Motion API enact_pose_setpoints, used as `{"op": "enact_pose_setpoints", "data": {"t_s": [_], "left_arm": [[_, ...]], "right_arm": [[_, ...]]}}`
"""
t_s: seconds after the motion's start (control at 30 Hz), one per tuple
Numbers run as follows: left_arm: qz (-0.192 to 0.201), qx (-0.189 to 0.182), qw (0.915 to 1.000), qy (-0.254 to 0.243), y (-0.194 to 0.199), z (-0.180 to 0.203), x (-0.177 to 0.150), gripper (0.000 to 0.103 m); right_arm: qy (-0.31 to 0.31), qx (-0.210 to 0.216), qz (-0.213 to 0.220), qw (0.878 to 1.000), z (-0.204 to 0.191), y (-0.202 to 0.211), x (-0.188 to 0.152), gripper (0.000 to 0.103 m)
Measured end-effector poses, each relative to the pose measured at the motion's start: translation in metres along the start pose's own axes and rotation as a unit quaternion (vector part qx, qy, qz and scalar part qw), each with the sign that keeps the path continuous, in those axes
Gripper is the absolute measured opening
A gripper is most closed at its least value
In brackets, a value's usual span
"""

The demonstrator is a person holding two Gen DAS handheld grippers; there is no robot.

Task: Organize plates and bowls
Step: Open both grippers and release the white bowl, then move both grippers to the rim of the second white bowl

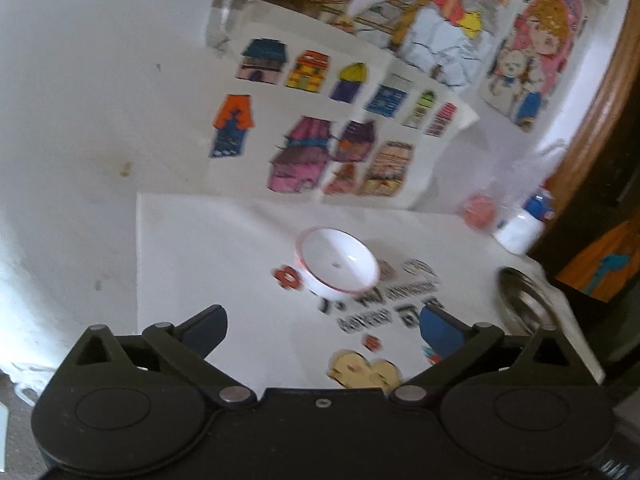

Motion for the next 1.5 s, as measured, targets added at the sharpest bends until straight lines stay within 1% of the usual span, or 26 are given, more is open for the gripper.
{"op": "enact_pose_setpoints", "data": {"t_s": [0.13,0.27,0.53,0.83,0.93,1.03,1.2,1.33,1.5], "left_arm": [[0.0,0.013,0.9999,0.005,-0.019,-0.01,0.008,0.102],[-0.006,0.025,0.9997,-0.001,-0.042,-0.018,0.014,0.102],[-0.012,0.034,0.9993,-0.008,-0.084,-0.028,0.028,0.102],[-0.025,0.04,0.9988,-0.012,-0.117,-0.033,0.034,0.102],[-0.028,0.043,0.9986,-0.013,-0.123,-0.035,0.035,0.102],[-0.032,0.043,0.9984,-0.017,-0.128,-0.035,0.036,0.102],[-0.038,0.043,0.9981,-0.022,-0.135,-0.035,0.035,0.102],[-0.034,0.048,0.9979,-0.029,-0.137,-0.036,0.035,0.102],[-0.029,0.054,0.9974,-0.038,-0.139,-0.036,0.035,0.102]], "right_arm": [[0.019,-0.009,-0.001,1.0,0.005,-0.023,0.024,0.103],[0.03,-0.006,-0.005,1.0,0.007,-0.05,0.038,0.103],[0.033,0.008,-0.037,0.999,0.015,-0.117,0.049,0.103],[0.04,0.036,-0.066,0.996,0.01,-0.173,0.05,0.103],[0.047,0.034,-0.076,0.995,0.01,-0.185,0.046,0.103],[0.047,0.04,-0.084,0.995,0.01,-0.193,0.042,0.103],[0.048,0.043,-0.092,0.994,0.011,-0.2,0.038,0.103],[0.05,0.038,-0.1,0.993,0.011,-0.206,0.034,0.102],[0.063,0.035,-0.093,0.993,0.009,-0.207,0.033,0.102]]}}
Point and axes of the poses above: each gripper's, at about its wrist camera, not at the fingertips, and y roughly against the way its jaws point, z to its right, x to its top, the point moved 4 cm from there along -y, roughly the way its jaws point, and after that the axes turned 5 degrees about y, right-handed, at the moved point
